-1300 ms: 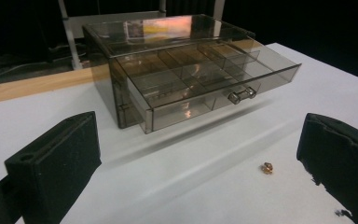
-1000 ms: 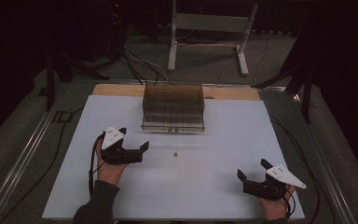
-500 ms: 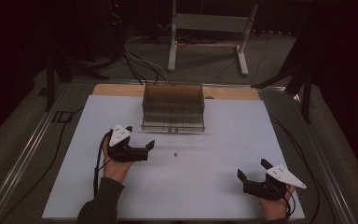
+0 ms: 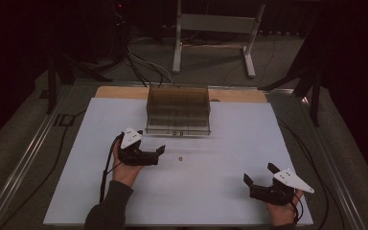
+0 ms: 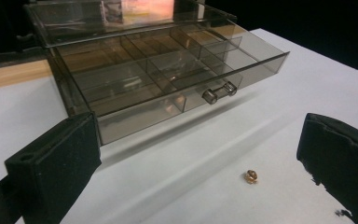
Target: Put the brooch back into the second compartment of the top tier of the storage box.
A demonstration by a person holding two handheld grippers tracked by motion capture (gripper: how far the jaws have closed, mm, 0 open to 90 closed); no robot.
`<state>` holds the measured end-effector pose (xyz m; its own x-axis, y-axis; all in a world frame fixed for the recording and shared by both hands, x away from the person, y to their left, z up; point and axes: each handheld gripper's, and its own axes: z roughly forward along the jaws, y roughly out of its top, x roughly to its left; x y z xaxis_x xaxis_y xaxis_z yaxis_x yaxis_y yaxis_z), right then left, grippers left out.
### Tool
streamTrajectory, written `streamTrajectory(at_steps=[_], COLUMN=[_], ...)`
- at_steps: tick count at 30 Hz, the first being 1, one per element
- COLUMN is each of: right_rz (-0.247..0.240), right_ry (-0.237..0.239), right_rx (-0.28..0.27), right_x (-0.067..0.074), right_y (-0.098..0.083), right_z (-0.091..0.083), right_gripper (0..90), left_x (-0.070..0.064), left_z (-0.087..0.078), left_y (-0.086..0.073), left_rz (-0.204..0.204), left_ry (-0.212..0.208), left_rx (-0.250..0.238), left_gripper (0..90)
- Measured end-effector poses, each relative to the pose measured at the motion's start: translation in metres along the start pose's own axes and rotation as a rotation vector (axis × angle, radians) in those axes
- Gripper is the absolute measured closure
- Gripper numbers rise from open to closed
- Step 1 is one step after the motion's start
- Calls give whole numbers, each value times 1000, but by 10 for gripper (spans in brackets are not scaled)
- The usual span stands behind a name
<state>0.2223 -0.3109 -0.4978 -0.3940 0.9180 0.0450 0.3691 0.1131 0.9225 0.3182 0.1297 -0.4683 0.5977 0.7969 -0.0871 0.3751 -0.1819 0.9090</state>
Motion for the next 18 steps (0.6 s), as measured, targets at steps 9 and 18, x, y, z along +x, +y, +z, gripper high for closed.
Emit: streamTrajectory(at_steps=[9,18], right_rz=[0,0], right_ry=[1,2], right_rx=[1,1], right_x=[0,0], right_y=[0,0], right_z=[0,0], right_gripper=[1,1], left_x=[-6,-13], left_z=[11,23], left_y=[-3,-7], left_rz=[4,6], left_ry=[-27,-50], left_rx=[23,50], left_gripper=[2,2])
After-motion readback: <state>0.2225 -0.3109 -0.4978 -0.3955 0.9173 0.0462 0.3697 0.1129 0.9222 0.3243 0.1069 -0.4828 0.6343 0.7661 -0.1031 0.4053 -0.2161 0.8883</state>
